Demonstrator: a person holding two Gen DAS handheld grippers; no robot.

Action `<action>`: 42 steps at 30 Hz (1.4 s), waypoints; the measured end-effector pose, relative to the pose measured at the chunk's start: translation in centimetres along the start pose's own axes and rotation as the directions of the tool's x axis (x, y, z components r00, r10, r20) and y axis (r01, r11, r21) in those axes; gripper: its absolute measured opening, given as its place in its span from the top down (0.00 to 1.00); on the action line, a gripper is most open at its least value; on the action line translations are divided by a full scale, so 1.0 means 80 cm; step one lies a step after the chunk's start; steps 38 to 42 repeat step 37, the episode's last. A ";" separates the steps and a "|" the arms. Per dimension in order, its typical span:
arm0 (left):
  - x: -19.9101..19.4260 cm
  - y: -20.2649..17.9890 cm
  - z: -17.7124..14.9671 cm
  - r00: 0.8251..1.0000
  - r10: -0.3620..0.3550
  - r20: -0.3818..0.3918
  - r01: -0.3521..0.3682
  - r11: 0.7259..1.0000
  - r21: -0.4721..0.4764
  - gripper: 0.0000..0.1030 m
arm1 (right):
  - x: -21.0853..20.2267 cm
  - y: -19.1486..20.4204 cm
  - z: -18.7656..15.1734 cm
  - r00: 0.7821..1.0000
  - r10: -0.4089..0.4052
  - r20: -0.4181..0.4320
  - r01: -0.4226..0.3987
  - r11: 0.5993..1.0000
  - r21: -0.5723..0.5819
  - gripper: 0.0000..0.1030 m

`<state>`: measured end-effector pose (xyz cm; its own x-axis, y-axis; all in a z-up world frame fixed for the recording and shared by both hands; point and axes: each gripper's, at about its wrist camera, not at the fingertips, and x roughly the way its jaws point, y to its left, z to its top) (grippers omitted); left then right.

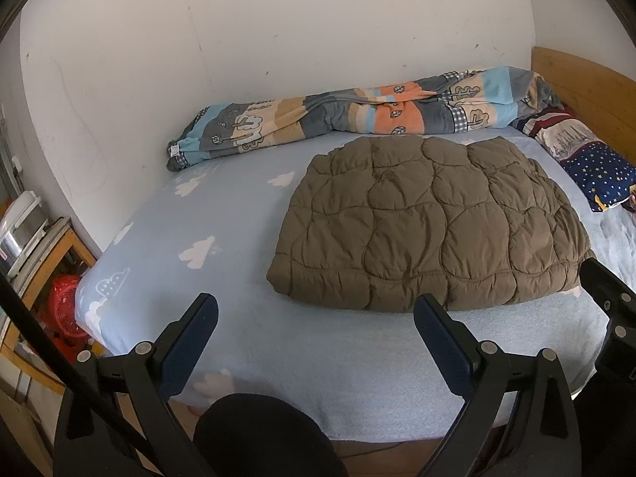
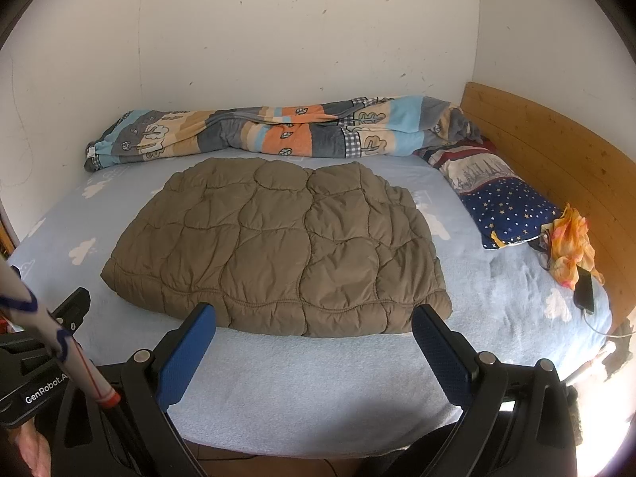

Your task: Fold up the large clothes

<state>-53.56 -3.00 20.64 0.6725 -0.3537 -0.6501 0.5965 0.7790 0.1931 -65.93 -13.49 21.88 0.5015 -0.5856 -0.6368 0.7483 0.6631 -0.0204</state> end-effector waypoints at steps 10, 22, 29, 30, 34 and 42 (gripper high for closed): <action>0.000 0.000 0.000 1.000 -0.003 0.000 0.003 1.000 0.006 0.04 | 0.003 -0.001 -0.002 1.000 0.000 -0.005 0.000 1.000 -0.003 0.02; 0.004 0.005 -0.001 0.999 -0.025 -0.021 0.025 1.000 -0.004 0.04 | 0.005 -0.005 -0.004 1.000 0.002 -0.008 -0.002 1.000 -0.004 0.02; 0.005 0.007 -0.001 0.999 -0.030 -0.024 0.030 1.000 -0.005 0.04 | 0.006 -0.006 -0.007 1.000 0.003 -0.011 -0.003 1.000 -0.002 0.02; 0.006 0.007 -0.001 0.999 -0.040 -0.029 0.040 0.999 -0.005 0.04 | 0.006 -0.006 -0.008 1.000 0.003 -0.012 -0.003 1.000 -0.002 0.02; 0.003 0.012 -0.002 0.992 -0.125 -0.026 0.124 0.992 -0.027 0.04 | 0.007 -0.006 -0.009 1.000 0.017 -0.014 -0.017 1.000 -0.001 0.02; 0.007 0.023 0.001 0.985 -0.169 -0.032 0.167 0.984 -0.064 0.04 | 0.011 -0.009 -0.013 0.999 0.034 -0.021 -0.034 0.999 0.009 0.02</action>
